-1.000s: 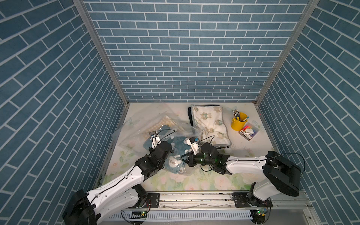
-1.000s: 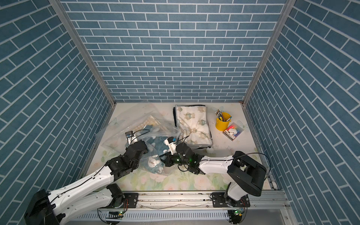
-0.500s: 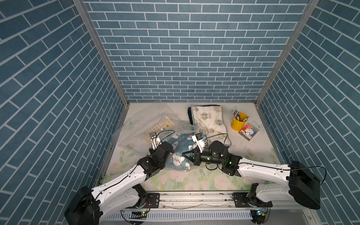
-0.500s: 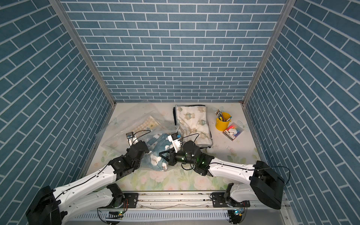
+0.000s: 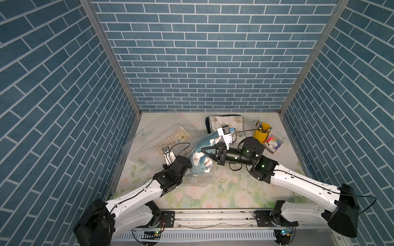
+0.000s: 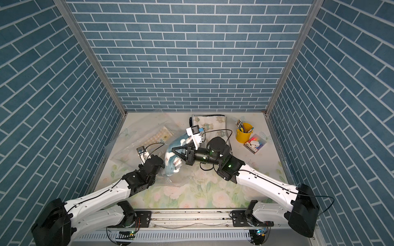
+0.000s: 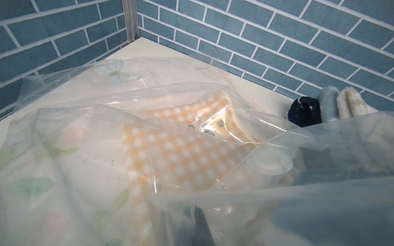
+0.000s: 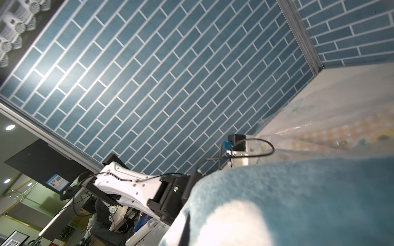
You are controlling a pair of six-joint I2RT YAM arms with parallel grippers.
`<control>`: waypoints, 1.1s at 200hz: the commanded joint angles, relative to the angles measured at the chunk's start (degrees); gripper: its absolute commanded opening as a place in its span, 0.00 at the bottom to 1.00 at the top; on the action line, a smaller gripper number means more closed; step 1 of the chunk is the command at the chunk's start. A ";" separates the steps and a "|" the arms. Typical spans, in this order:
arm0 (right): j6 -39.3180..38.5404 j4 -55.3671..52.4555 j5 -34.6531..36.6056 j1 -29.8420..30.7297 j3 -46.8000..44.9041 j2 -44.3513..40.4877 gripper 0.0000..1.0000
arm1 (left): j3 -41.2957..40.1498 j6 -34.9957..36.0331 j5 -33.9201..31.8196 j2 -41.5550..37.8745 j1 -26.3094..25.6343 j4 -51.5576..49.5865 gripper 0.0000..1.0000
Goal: Take the blanket out of the vacuum bag
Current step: Take out the blanket from the vacuum bag, then place the blanket at the center of the board.
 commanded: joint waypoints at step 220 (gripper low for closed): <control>-0.87 -5.57 -3.79 -34.18 21.25 3.21 0.00 | -9.32 -5.87 -3.00 -11.77 0.79 -4.47 0.00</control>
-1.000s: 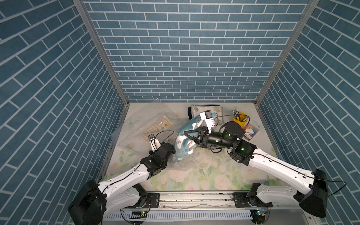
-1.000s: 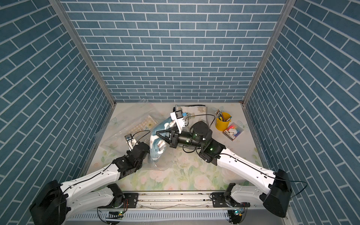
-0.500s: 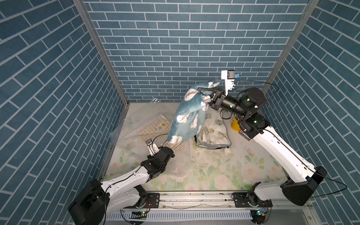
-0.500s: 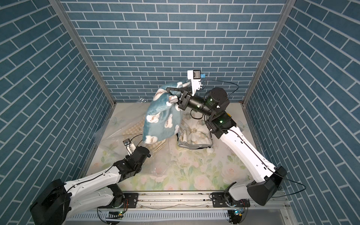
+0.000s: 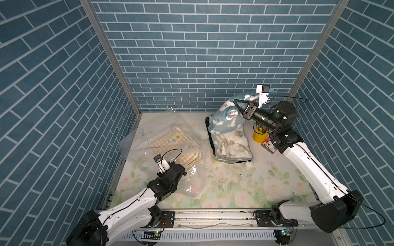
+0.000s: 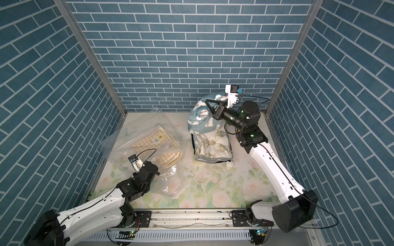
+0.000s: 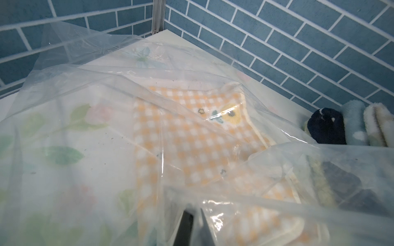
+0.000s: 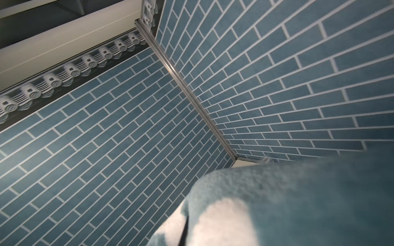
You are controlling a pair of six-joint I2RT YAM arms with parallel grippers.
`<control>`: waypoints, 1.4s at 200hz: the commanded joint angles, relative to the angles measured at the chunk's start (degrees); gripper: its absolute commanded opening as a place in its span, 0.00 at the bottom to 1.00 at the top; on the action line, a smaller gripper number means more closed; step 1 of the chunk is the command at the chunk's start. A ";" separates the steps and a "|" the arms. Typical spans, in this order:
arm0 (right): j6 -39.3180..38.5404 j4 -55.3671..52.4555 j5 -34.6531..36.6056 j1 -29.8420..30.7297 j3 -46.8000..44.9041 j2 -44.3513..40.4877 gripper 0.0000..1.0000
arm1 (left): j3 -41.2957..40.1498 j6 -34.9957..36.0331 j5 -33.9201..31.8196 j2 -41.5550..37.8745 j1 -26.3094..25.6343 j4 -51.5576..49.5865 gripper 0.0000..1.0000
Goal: Take the blanket out of the vacuum bag
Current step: Place the blanket at the center of the board.
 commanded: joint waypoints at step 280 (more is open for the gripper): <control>6.36 5.29 -2.26 -6.22 2.50 12.92 0.00 | 2.03 3.00 1.37 -3.35 0.49 -1.48 0.00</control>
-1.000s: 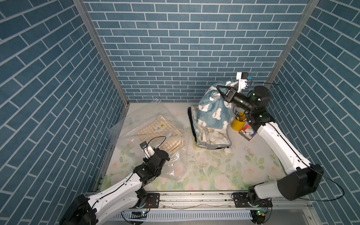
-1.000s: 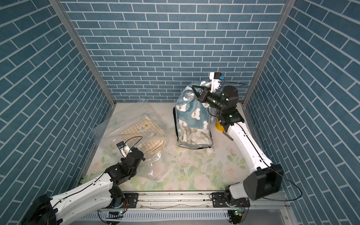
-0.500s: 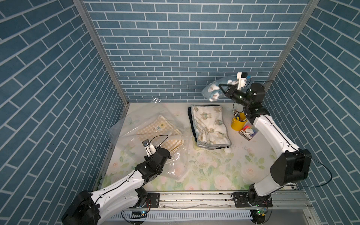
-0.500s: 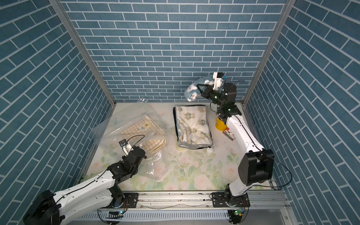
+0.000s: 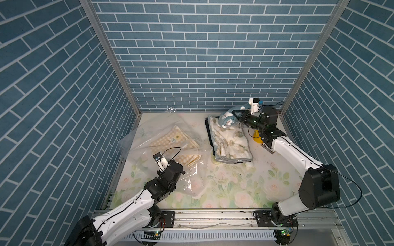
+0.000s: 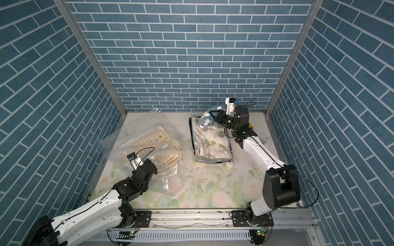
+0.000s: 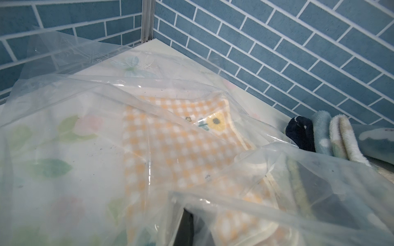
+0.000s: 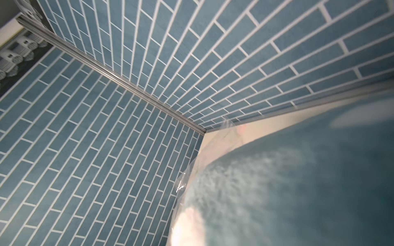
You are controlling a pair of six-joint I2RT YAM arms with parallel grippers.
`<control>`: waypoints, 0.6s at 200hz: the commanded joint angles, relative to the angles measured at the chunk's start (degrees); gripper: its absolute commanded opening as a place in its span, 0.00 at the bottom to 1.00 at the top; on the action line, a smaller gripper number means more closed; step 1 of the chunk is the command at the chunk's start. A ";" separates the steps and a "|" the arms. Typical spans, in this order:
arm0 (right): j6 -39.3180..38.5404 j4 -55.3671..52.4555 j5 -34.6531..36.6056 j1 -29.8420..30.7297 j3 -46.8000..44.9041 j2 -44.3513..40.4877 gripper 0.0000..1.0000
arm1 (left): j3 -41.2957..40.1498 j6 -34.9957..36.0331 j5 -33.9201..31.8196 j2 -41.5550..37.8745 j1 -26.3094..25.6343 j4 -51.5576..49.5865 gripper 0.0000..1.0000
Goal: Take the blanket out of the vacuum bag
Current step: Place the blanket at the center of the board.
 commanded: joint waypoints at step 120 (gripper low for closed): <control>7.90 6.64 -1.85 7.93 -42.74 -30.74 0.00 | -1.35 0.20 0.82 -2.55 0.27 -1.14 0.00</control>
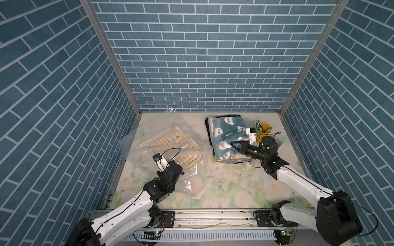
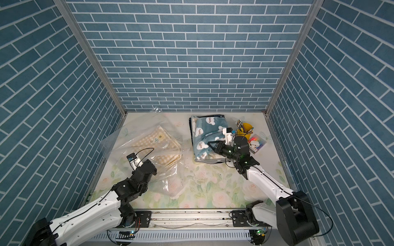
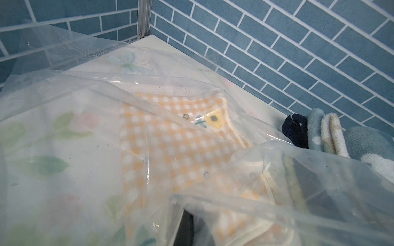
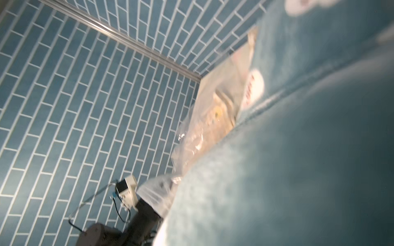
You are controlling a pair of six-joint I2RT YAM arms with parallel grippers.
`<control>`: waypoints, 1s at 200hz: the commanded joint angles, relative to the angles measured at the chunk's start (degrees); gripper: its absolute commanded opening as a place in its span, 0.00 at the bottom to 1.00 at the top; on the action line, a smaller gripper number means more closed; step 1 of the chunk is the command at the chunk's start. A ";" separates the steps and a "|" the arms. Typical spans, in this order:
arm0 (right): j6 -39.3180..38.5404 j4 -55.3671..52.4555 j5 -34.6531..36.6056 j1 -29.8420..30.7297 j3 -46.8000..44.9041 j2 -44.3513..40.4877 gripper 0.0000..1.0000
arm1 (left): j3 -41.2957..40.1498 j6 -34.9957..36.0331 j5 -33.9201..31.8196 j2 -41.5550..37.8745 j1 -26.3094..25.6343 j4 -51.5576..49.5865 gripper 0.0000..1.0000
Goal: Take the blanket out of the vacuum bag
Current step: Place the blanket at the center of the board.
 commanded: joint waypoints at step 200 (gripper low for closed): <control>-37.43 -40.68 34.84 7.32 38.57 16.15 0.59 | 0.28 0.82 0.19 -0.83 0.33 -0.30 0.00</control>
